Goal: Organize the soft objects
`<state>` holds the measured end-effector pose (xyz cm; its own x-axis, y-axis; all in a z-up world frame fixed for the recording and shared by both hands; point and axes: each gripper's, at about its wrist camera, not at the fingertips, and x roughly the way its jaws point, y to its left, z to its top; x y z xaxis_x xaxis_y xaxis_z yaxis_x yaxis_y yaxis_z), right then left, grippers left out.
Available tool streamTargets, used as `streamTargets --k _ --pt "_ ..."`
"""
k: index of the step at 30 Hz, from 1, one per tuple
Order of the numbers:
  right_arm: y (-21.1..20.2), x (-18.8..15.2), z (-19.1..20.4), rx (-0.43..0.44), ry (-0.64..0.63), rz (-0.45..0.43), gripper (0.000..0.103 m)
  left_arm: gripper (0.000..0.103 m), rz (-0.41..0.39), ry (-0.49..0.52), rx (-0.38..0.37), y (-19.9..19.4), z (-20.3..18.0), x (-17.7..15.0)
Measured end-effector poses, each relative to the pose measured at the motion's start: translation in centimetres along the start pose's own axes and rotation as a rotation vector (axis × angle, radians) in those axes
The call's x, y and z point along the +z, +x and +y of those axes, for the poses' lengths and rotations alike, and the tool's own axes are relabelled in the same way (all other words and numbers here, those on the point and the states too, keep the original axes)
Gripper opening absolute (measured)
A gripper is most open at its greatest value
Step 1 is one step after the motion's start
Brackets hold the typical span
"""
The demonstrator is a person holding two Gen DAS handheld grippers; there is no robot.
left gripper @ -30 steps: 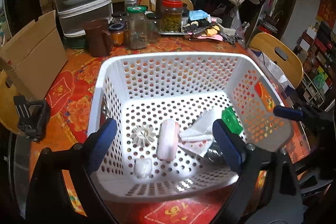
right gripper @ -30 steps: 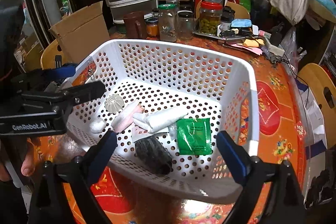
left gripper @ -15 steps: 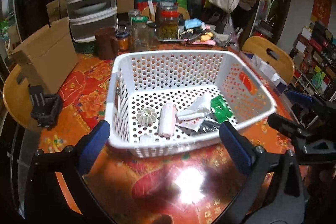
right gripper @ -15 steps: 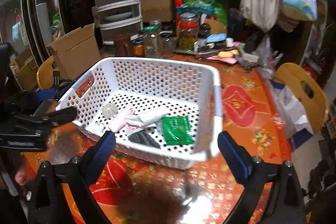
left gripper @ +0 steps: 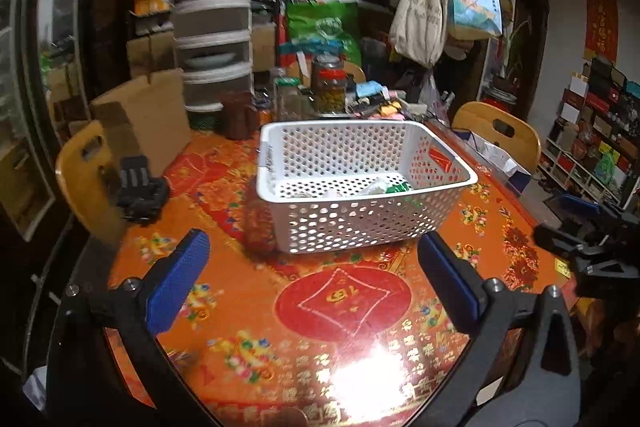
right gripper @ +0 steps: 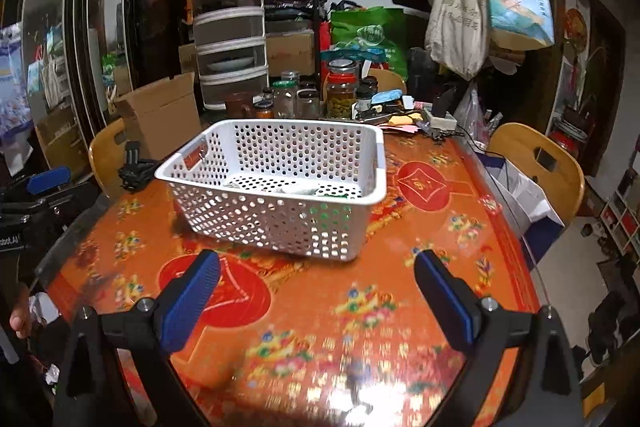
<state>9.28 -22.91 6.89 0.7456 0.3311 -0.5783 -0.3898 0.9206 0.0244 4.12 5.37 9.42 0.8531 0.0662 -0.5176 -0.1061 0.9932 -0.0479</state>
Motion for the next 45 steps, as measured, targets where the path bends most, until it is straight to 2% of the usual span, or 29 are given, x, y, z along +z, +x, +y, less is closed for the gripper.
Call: streamTargets --k 4,10,14,18,23,45 --pt "-4.0 -0.9 0.0 -0.012 0.027 -0.029 0.098 0.103 -0.036 -0.022 -0.017 -4.2 -0.3 -1.4" --pt "-7.9 -2.6 0.6 -0.041 0.022 -0.070 0.098 0.103 -0.040 -0.009 0.006 -8.2 -1.8 -4.1" --pt "-8.5 -4.3 0.5 -0.009 0.059 -0.101 0.098 0.103 -0.033 -0.011 -0.012 -7.9 -2.9 -5.3" --pt "-7.0 -4.8 0.8 0.006 0.049 -0.060 0.098 0.103 -0.018 -0.014 -0.010 -7.0 -3.5 -5.8" --pt "-6.6 -4.9 0.6 0.008 0.054 -0.050 0.098 0.103 -0.006 -0.015 0.001 -5.4 -3.5 -5.6" --pt "-6.2 -5.2 0.5 0.013 0.057 -0.031 0.098 0.103 -0.002 -0.005 0.000 -5.1 -3.6 -5.6"
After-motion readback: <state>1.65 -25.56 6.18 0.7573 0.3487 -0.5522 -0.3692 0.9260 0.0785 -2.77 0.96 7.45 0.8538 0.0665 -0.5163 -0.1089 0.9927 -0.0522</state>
